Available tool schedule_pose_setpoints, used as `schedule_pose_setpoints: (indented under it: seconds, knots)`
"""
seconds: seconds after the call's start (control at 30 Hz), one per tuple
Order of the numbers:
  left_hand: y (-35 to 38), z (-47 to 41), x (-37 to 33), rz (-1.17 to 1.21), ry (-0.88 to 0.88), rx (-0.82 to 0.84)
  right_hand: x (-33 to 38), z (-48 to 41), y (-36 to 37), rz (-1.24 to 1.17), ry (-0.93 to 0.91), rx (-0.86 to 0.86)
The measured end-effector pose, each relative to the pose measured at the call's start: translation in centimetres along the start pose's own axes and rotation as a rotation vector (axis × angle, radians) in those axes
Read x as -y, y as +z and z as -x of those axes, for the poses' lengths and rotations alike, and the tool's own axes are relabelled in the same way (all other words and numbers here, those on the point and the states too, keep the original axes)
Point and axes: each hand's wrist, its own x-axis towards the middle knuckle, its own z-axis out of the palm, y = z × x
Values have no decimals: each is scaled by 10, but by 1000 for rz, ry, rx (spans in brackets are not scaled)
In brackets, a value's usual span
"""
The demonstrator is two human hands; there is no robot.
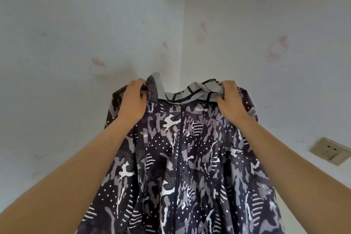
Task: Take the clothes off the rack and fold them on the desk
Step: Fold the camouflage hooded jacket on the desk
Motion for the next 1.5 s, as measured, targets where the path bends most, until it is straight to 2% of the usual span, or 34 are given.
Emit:
schedule_pose_setpoints:
  seconds: [0.27, 0.4, 0.5, 0.57, 0.63, 0.7, 0.83, 0.87, 0.97, 1.03, 1.1, 1.17, 1.23, 1.33, 1.4, 1.5]
  knots:
    - [108, -75, 45, -52, -169, 58, -88, -120, 79, -33, 43, 217]
    - [156, -47, 88, -164, -275, 220, -133, -123, 123, 28, 53, 445]
    - [180, 10, 114, -231, -244, 455, -160, -71, 158, 70, 22, 617]
    - [193, 57, 118, -243, -183, 653, -171, -21, 176, 54, 55, 748]
    - [200, 102, 114, -234, -153, 785, -177, 29, 186, 34, 81, 839]
    - [203, 145, 105, -229, -111, 810, -176, 77, 191, 99, 27, 852]
    - [183, 224, 81, -184, -30, 669, -159, 170, 180, 215, -110, 766]
    - [175, 241, 75, -165, -60, 715, -154, 192, 176, 201, -127, 818]
    - [151, 285, 72, -157, -216, 973, -150, 247, 161, 164, -89, 1127]
    - [137, 307, 82, -238, -285, 1099, -160, 270, 152, 245, -29, 1212]
    - [127, 327, 103, -377, -323, 1134, -171, 284, 146, 320, 81, 1153]
    - [120, 337, 114, -468, -332, 1088, -178, 289, 138, 370, 180, 1042]
    - [113, 341, 114, -459, -334, 1015, -179, 293, 131, 418, 238, 930]
    - [107, 334, 112, -438, -367, 1013, -176, 297, 121, 409, 323, 839]
    - [99, 326, 106, -263, -441, 878, -168, 295, 114, 361, 366, 745]
    - [75, 309, 80, -106, -469, 519, -147, 287, 90, 274, 444, 359]
